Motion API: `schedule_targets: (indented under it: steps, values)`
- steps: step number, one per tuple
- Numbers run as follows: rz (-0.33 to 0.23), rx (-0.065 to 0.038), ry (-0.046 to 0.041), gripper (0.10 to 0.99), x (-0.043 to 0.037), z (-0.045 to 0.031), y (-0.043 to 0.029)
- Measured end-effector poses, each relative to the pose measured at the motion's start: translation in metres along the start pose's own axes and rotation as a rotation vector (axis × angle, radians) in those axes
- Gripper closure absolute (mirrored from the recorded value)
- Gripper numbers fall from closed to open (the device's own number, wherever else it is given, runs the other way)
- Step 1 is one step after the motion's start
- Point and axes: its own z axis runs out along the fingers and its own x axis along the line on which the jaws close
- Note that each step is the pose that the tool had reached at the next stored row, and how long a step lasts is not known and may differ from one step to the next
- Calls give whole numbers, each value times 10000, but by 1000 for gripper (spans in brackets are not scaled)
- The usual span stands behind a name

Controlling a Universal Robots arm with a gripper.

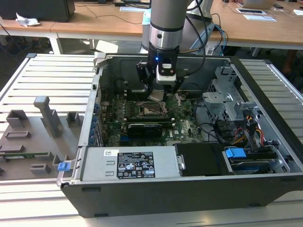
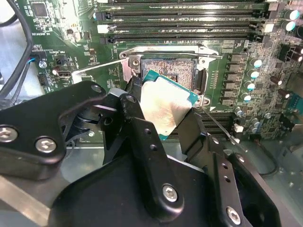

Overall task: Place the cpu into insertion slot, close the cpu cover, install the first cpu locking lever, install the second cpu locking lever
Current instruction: 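Place the cpu into insertion slot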

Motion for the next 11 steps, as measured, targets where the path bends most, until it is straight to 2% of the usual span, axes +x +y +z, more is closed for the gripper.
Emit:
schedule_targets:
  steps: [11]
  values:
    - [1344,-5,-46,545,0,4,0]
